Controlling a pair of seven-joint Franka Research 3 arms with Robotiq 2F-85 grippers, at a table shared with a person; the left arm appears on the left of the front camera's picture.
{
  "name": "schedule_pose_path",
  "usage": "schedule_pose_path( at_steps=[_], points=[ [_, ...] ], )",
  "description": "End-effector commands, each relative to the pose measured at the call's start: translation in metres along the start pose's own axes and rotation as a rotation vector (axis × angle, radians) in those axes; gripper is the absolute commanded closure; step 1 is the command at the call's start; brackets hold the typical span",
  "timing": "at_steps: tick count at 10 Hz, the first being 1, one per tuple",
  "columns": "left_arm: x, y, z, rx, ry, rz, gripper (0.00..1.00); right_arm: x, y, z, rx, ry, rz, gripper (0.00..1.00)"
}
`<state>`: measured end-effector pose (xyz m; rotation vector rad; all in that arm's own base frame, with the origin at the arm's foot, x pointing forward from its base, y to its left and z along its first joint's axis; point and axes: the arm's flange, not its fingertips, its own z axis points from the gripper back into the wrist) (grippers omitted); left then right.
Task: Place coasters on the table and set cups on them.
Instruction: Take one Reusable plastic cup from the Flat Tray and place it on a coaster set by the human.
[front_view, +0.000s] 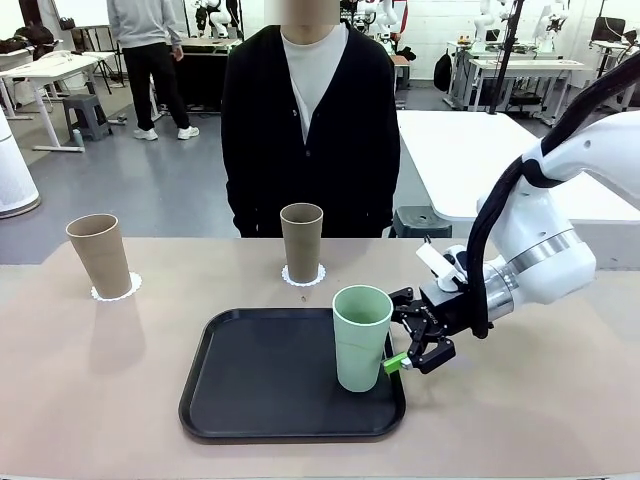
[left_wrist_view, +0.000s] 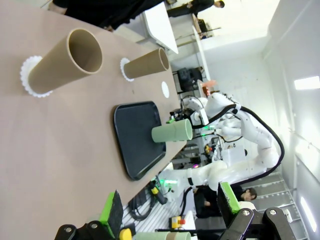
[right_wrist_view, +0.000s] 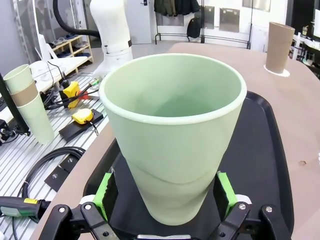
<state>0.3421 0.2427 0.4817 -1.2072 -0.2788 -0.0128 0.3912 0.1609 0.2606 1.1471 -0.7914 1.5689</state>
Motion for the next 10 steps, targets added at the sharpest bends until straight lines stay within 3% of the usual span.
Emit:
schedule_pose_path(
  at_steps=[1,10],
  points=[
    [0.000,-0.001,0.001,-0.008,-0.008,-0.006,0.00,-0.002,-0.010,-0.011,-0.036,-0.011,-0.005,0.00],
    [0.000,-0.001,0.001,-0.008,-0.008,-0.006,0.00,-0.003,-0.022,-0.028,-0.025,-0.076,0.001,0.00]
  ],
)
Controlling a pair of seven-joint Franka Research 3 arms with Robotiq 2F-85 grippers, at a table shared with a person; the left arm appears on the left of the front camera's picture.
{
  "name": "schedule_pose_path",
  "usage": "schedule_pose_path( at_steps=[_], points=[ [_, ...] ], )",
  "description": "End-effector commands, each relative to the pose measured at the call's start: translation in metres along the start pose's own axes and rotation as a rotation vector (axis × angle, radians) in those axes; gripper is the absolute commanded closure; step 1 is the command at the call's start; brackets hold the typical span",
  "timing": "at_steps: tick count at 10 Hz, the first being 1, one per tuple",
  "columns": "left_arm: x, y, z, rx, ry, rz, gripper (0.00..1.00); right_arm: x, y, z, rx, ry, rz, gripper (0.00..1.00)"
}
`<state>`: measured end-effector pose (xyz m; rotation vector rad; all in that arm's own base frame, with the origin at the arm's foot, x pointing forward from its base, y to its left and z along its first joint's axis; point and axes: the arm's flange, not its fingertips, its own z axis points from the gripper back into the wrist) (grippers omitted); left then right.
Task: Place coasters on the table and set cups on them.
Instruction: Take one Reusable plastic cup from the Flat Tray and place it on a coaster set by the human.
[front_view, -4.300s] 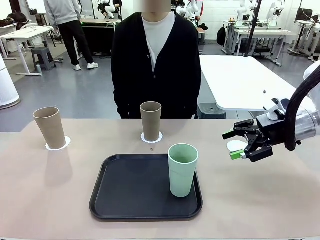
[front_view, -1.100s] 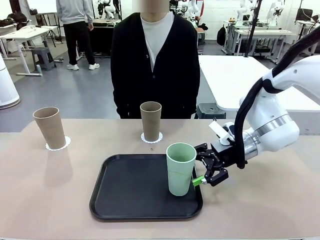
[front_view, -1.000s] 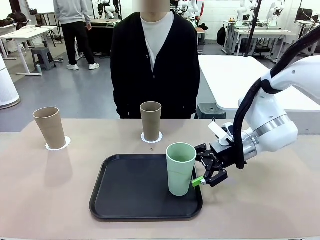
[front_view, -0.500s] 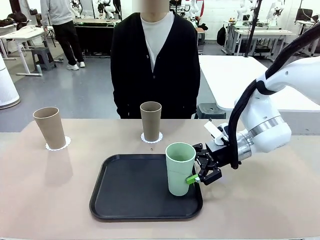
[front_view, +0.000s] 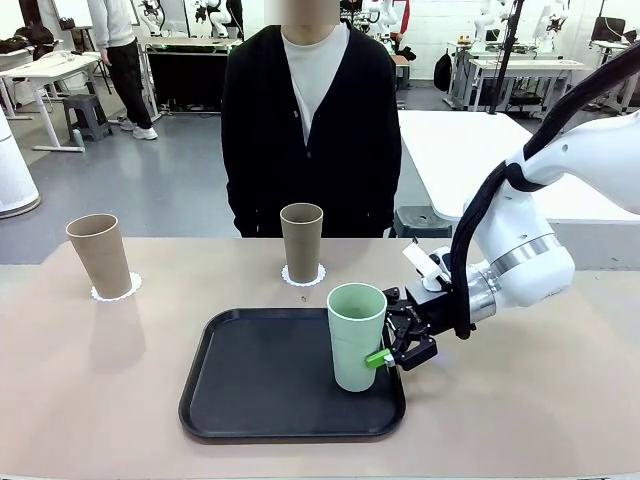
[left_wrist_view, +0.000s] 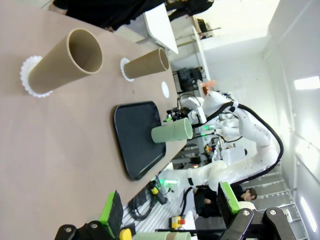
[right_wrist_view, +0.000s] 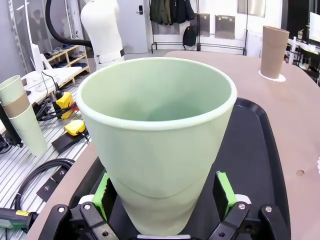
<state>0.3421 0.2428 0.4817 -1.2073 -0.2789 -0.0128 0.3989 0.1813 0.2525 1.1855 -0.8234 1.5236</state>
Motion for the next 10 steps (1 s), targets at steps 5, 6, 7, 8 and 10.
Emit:
schedule_pose_path(
  at_steps=[5,6,7,8,10],
  points=[
    [0.000,-0.001,0.001,-0.008,-0.008,-0.006,0.00,-0.002,-0.007,-0.022,0.018,-0.041,0.016,0.00],
    [0.000,-0.001,0.001,-0.008,-0.008,-0.006,0.00,-0.003,-0.008,-0.025,0.025,-0.049,0.009,0.00],
    [0.000,-0.001,0.001,-0.008,-0.008,-0.006,0.00,-0.002,-0.007,-0.028,0.026,-0.056,0.011,0.00],
    [0.000,-0.001,0.001,-0.008,-0.008,-0.006,0.00,-0.002,-0.005,-0.031,0.029,-0.062,0.015,0.00],
    [0.000,-0.001,0.001,-0.008,-0.008,-0.006,0.00,-0.001,-0.006,-0.034,0.032,-0.096,0.033,0.00]
  ],
)
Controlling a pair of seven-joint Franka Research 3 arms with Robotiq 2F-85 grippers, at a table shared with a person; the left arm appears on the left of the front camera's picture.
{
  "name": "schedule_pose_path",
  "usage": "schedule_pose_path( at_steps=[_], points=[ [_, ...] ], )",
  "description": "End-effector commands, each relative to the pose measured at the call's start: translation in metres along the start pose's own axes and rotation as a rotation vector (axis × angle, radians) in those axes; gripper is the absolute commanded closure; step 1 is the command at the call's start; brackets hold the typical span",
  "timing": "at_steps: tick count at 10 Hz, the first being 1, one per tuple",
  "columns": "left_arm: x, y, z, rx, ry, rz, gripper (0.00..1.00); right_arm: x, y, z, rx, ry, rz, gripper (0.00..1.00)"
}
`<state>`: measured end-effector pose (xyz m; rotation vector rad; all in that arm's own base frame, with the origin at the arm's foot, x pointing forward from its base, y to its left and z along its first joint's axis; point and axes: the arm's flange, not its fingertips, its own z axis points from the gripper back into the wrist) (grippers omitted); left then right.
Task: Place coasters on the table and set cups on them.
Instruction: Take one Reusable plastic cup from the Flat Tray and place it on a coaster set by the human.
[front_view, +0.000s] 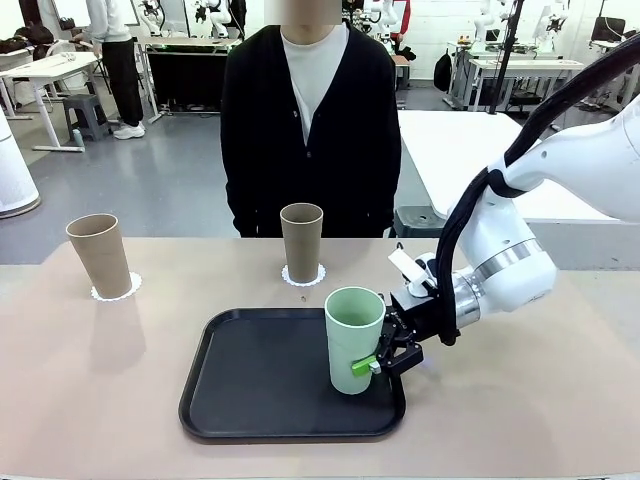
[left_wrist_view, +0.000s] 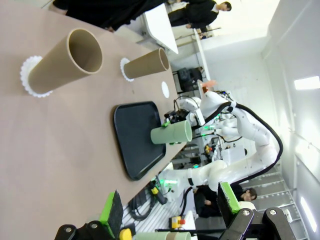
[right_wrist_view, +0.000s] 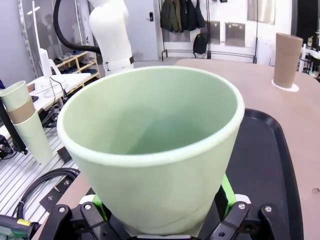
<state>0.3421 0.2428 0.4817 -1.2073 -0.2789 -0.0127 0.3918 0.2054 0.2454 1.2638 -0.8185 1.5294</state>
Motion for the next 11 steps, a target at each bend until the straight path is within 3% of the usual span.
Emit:
schedule_pose_path(
  at_steps=[1,2,3,4,5,6,7,11],
  points=[
    [0.000,-0.001,0.001,-0.008,-0.008,-0.006,0.00,-0.003,-0.006,-0.005,-0.019,-0.069,0.053,0.00],
    [0.000,-0.001,0.001,-0.008,-0.008,-0.006,0.00,-0.004,-0.007,-0.005,-0.010,-0.068,0.062,0.49],
    [0.000,-0.001,0.001,-0.008,-0.008,-0.006,0.00,-0.004,-0.007,-0.005,-0.009,-0.069,0.067,0.58],
    [0.000,-0.001,0.001,-0.008,-0.008,-0.006,0.00,-0.005,-0.006,-0.005,-0.006,-0.065,0.068,1.00],
    [0.000,-0.001,0.001,-0.008,-0.008,-0.006,0.00,-0.005,-0.007,-0.004,-0.007,-0.065,0.067,1.00],
    [0.000,-0.001,0.001,-0.008,-0.008,-0.006,0.00,-0.004,-0.006,-0.002,-0.014,-0.067,0.066,0.74],
    [0.000,-0.001,0.001,-0.008,-0.008,-0.006,0.00,0.005,-0.001,0.009,-0.040,-0.078,0.058,0.74],
    [0.000,-0.001,0.001,-0.008,-0.008,-0.006,0.00,0.118,0.045,0.141,-0.292,-0.133,-0.076,0.74]
  ],
)
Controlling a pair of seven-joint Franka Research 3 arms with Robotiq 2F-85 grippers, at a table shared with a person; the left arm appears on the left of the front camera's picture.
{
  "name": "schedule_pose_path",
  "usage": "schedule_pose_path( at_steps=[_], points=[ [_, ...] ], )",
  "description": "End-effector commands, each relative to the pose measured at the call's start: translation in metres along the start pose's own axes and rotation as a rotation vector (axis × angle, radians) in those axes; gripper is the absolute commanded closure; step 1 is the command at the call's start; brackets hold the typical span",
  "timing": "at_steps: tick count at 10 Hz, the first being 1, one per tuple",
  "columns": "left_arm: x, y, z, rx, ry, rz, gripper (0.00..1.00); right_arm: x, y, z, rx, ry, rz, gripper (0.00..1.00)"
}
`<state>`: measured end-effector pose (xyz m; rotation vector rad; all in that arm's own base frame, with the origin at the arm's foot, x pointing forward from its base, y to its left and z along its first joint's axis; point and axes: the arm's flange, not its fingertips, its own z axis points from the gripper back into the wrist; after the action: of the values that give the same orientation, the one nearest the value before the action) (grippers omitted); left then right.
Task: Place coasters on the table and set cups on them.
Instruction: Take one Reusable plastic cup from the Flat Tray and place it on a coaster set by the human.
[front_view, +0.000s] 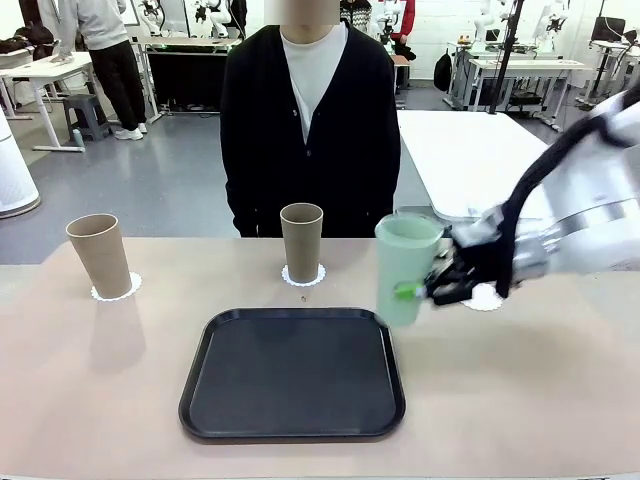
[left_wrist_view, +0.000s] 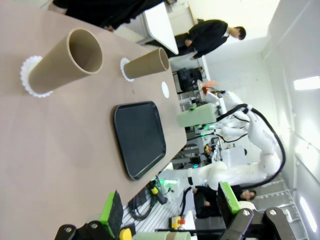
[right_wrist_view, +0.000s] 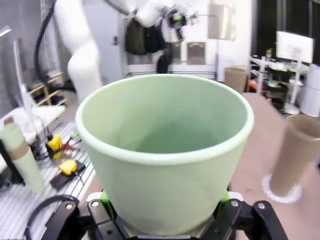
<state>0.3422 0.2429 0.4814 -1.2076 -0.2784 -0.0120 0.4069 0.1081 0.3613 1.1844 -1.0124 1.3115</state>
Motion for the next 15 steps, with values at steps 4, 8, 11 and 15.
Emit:
schedule_pose_path(
  at_steps=[4,8,11,15],
  points=[
    [0.000,-0.002,0.001,-0.008,-0.008,-0.007,0.00,0.094,0.030,0.068,-0.146,0.018,-0.127,0.74],
    [0.000,-0.002,0.001,-0.008,-0.008,-0.007,0.00,0.101,0.030,0.079,-0.170,-0.002,-0.092,0.74],
    [0.000,-0.002,0.001,-0.008,-0.008,-0.007,0.00,0.090,0.023,0.081,-0.190,0.045,-0.075,0.15],
    [0.000,-0.002,0.001,-0.008,-0.008,-0.007,0.00,0.044,-0.062,0.229,-0.434,-0.011,-0.131,0.15]
  ],
)
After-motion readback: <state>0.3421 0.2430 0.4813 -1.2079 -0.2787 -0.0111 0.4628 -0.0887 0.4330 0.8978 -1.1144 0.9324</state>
